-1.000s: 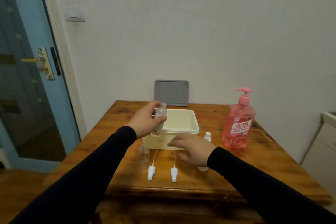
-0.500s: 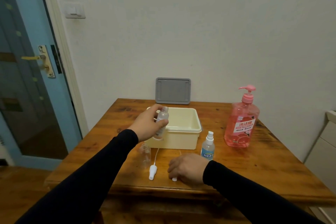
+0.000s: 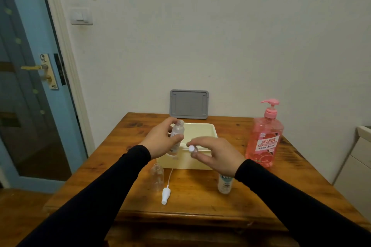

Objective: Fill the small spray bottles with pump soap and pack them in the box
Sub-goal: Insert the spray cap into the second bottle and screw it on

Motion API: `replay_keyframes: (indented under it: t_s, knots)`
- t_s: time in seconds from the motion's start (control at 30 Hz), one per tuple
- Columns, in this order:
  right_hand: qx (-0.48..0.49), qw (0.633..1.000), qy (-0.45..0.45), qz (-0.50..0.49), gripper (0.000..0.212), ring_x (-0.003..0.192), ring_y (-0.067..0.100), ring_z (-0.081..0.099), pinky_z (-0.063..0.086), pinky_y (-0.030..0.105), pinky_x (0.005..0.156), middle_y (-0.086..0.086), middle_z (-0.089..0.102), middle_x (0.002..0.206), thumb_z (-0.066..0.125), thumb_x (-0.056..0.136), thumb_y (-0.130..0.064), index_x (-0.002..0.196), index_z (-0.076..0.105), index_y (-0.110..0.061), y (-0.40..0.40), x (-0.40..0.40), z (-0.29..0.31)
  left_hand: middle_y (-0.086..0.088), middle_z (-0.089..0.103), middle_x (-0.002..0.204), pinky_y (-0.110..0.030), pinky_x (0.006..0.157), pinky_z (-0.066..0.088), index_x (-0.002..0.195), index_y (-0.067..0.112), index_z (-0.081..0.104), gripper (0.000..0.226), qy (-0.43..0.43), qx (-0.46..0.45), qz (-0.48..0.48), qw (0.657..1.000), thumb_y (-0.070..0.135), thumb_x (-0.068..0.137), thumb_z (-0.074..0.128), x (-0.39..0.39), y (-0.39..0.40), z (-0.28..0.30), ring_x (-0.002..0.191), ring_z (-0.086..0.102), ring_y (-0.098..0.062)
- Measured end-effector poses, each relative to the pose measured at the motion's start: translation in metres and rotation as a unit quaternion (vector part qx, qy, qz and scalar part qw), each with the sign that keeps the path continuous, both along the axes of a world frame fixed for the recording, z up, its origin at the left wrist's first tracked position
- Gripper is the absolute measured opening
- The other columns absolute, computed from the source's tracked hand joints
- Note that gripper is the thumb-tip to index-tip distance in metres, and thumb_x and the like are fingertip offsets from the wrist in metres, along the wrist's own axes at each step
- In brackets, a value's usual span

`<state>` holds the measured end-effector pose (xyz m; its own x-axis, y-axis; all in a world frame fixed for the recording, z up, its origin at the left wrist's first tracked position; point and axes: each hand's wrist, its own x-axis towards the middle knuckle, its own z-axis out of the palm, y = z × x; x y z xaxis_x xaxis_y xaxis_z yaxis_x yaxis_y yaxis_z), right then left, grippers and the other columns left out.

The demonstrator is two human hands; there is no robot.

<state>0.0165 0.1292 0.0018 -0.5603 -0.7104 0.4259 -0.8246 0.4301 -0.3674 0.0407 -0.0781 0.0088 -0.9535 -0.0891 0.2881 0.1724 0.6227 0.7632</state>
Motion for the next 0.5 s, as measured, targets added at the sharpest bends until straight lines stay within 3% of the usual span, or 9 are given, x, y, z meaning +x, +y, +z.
replay_keyframes:
  t_s: [0.13,0.3,0.5]
  knots:
    - [-0.094,0.995,-0.009,-0.036,0.028,0.1,-0.003,0.054,0.043,0.014,0.083,-0.023,0.059,0.111,0.06,0.088,-0.042,0.115,0.061,-0.034,0.012,-0.005,0.033,0.004,0.057,0.112,-0.016,0.06,0.048,0.125,0.034,0.043,0.04,-0.002,-0.004,-0.004,1.0,0.033,0.089,0.061,-0.002,0.007,0.0,0.09,0.058,-0.009]
    - [-0.25,0.965,-0.057,-0.059,0.029,0.099,0.002,0.06,0.053,0.026,0.085,-0.013,0.065,0.107,0.065,0.086,-0.034,0.113,0.062,-0.025,0.019,-0.013,0.065,0.006,0.056,0.111,-0.014,0.06,0.048,0.124,0.036,0.041,0.041,-0.018,-0.001,-0.015,1.0,0.031,0.089,0.062,-0.004,0.017,-0.004,0.09,0.058,-0.01]
    - [-0.364,0.925,-0.079,-0.067,0.026,0.101,0.008,0.062,0.052,0.024,0.085,-0.006,0.067,0.106,0.066,0.087,-0.029,0.112,0.062,-0.022,0.021,-0.017,0.083,0.008,0.055,0.111,-0.014,0.062,0.051,0.126,0.032,0.043,0.042,-0.032,-0.006,-0.022,0.999,0.033,0.089,0.063,-0.008,0.026,-0.007,0.092,0.058,-0.009]
